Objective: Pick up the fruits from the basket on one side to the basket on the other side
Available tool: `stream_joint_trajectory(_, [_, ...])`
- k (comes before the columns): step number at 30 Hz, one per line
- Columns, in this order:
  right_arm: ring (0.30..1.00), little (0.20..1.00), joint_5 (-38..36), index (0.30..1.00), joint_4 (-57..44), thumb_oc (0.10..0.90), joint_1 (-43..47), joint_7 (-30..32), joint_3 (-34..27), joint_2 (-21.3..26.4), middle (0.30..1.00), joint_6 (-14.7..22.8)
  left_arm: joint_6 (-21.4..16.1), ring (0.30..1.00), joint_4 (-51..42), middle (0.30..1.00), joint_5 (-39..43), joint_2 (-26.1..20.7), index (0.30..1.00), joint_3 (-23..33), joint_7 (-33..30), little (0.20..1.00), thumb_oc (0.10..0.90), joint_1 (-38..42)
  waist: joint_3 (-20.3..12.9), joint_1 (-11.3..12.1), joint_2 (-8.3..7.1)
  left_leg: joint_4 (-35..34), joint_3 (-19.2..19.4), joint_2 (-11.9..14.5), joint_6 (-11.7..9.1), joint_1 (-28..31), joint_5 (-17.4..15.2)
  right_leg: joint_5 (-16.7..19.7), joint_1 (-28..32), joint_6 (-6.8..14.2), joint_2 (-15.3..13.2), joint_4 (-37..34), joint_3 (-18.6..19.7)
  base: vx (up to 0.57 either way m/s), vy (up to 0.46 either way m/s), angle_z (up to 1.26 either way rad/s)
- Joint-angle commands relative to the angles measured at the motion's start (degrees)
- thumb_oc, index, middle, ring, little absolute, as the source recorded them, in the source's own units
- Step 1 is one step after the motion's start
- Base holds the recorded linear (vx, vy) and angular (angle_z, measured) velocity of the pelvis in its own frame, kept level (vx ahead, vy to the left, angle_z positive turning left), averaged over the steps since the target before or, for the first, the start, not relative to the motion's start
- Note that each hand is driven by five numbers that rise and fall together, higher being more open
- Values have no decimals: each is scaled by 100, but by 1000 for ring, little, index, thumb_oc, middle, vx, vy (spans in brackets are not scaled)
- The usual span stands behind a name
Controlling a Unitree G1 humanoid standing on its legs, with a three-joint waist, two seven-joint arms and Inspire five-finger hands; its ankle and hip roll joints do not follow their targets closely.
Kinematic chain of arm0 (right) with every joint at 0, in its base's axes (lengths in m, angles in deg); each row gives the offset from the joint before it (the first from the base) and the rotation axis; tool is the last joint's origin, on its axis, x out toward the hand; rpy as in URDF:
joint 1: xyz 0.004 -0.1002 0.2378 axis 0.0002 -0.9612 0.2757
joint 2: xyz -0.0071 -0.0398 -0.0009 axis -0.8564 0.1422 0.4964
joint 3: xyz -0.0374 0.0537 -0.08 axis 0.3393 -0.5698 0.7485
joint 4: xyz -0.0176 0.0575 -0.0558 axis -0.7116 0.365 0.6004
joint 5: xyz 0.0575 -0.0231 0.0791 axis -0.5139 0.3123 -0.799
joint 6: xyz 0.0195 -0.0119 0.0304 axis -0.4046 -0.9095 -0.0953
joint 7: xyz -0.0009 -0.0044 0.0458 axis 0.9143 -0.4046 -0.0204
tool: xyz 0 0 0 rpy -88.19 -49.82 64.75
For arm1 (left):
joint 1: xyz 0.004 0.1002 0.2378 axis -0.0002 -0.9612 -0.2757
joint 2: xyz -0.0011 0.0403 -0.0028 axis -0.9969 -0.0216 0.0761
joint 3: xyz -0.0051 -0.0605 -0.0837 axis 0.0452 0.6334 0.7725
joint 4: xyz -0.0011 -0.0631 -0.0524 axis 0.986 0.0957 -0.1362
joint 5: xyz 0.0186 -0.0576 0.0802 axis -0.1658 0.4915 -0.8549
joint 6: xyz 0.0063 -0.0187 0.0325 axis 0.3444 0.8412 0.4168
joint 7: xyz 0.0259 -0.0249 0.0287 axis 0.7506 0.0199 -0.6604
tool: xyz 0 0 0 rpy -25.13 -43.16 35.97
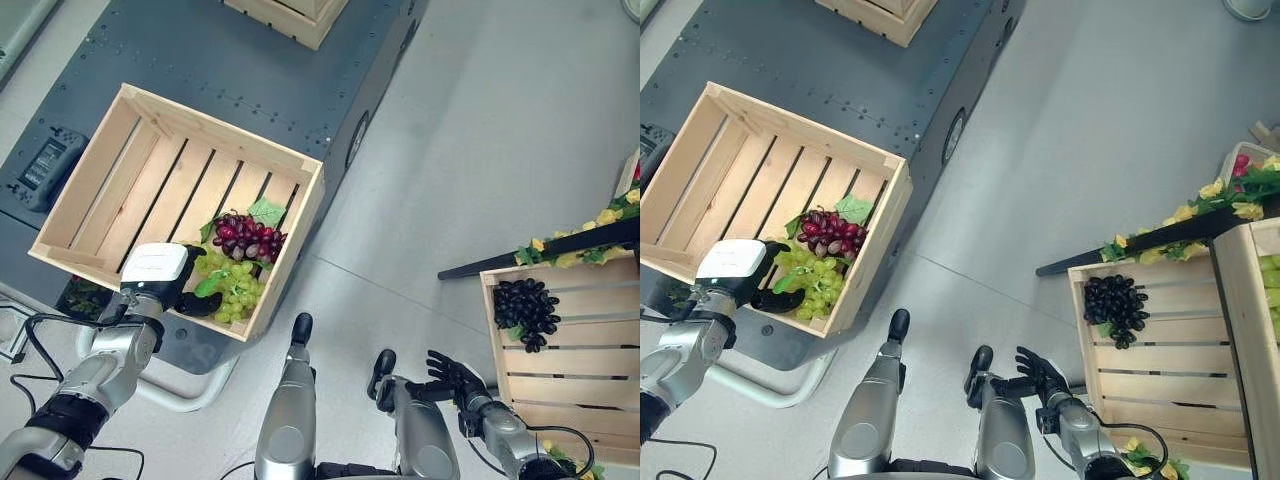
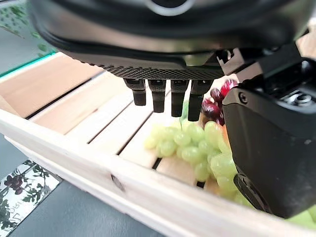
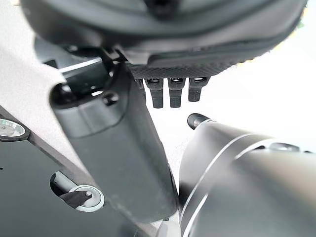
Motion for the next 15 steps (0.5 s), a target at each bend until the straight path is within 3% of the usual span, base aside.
stream_joint_trajectory(1, [900, 900, 67, 900, -28, 800, -119, -15, 87, 329, 900, 99, 152, 900, -97, 900, -170, -272, 900, 34, 204, 900, 800, 348, -63, -185, -22, 741, 264, -489, 161, -332, -427, 468, 70, -297, 568, -409, -264, -5, 27, -5])
stream_joint_trajectory(8, [900, 900, 2, 900, 41, 800, -6, -57, 87, 348, 900, 129, 400, 900, 171, 900, -214, -193, 900, -214, 473, 900, 800, 615, -17, -216, -100, 783, 289, -475, 165, -388, -430, 483, 32, -296, 584, -395, -251, 0, 0, 0])
stream_joint_trajectory(15, [900, 900, 26, 900, 38, 800, 130, -42, 301, 223, 900, 92, 330, 900, 1143, 900, -422, 239, 900, -524, -465, 900, 800, 1097, -36, -293, -246, 817, 344, -422, 168, -411, -443, 512, -10, -294, 617, -387, -180, 0, 0, 0])
